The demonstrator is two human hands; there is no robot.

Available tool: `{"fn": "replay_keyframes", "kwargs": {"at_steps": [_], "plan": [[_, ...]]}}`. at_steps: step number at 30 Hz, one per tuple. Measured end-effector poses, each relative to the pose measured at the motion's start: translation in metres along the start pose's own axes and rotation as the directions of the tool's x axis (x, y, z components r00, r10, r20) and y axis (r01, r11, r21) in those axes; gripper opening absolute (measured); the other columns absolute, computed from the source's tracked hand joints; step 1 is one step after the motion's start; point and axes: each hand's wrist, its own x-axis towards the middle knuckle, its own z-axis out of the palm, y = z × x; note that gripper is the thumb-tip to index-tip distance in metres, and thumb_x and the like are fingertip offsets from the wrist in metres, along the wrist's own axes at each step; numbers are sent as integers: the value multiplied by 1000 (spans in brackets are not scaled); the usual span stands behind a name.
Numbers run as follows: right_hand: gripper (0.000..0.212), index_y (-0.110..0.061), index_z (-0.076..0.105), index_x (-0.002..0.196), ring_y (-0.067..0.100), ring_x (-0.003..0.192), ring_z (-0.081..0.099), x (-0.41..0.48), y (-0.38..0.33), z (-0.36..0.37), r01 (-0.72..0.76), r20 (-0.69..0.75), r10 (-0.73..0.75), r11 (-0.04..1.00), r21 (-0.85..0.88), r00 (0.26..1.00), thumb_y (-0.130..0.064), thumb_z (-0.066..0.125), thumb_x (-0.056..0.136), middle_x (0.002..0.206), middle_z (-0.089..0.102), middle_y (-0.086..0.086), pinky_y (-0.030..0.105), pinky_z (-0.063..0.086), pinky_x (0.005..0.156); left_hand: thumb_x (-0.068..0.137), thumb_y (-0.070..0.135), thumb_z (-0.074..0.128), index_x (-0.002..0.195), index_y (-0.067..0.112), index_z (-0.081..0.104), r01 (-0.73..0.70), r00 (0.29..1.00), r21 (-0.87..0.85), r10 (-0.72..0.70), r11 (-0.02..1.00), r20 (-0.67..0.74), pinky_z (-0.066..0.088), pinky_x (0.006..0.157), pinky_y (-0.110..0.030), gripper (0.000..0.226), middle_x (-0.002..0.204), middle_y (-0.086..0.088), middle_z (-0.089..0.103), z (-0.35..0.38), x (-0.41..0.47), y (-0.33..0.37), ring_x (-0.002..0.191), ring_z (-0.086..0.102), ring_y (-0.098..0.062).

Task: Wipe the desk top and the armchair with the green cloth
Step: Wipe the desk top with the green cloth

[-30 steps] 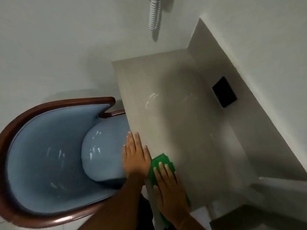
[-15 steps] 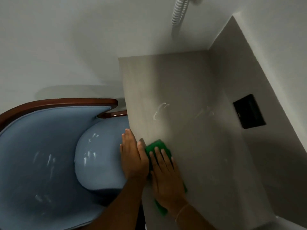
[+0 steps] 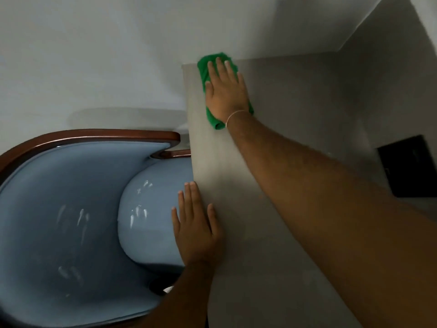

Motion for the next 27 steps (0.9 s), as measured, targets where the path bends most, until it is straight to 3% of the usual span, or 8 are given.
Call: {"fn": "replay_keyframes", "kwargs": {"at_steps": [4,10,14,17,19,21,24,27], "plan": [[60,-21,16,167,24,164,9,-20,-6,3,29,4,-29,999,-20,1000,-41,19,110,176,12,3,48,14,133,109,47,22,173,26,11,31,999,45,-31,999,6,-1,134,-38,68,180,8,13,0,-1,-7,168,5,-12],[60,-21,15,167,22,163,11,-225,20,33,150,-2,-150,989,-5,989,-40,24,111,176,13,3,48,19,130,108,43,24,172,25,18,58,998,20,-58,998,12,9,136,-48,67,180,3,25,-5,-2,1,167,15,-17],[61,-29,10,167,19,164,6,-318,102,32,42,52,-38,997,-68,998,-46,18,110,177,4,-5,46,17,129,107,42,25,171,21,22,58,998,-9,-58,998,10,11,136,-49,68,178,-1,30,-8,0,7,167,21,-21],[62,-25,14,167,22,163,10,-276,177,1,-193,-36,190,972,-136,981,-46,10,109,177,8,0,49,20,130,107,45,23,171,21,20,65,997,-23,-64,998,30,10,136,-47,69,178,-1,30,-9,-2,7,167,19,-20],[64,-19,17,167,27,162,16,-218,216,-23,-367,-109,355,923,-119,929,-44,13,108,175,15,7,53,22,130,107,46,22,171,22,19,56,998,-23,-56,998,38,10,136,-48,69,178,-2,30,-9,0,7,167,18,-21],[64,-14,20,166,31,161,18,-160,229,-37,-443,-134,430,892,-91,893,-40,21,108,174,18,13,55,22,130,107,47,22,171,21,19,50,998,-11,-50,999,38,9,136,-47,69,177,-3,31,-8,3,6,167,18,-23],[62,-11,17,166,34,161,16,-107,185,-34,-400,-122,388,912,-89,914,-36,26,110,174,17,15,53,18,131,108,49,19,171,21,16,49,998,18,-49,999,36,9,135,-48,69,178,-3,30,-5,3,4,167,18,-23],[63,-14,17,166,32,163,13,-110,91,-6,-138,-78,134,989,-48,988,-37,27,109,175,15,12,51,13,132,108,48,18,172,22,14,52,998,38,-54,998,39,9,136,-50,70,178,-3,29,-4,3,6,167,19,-24]]}}
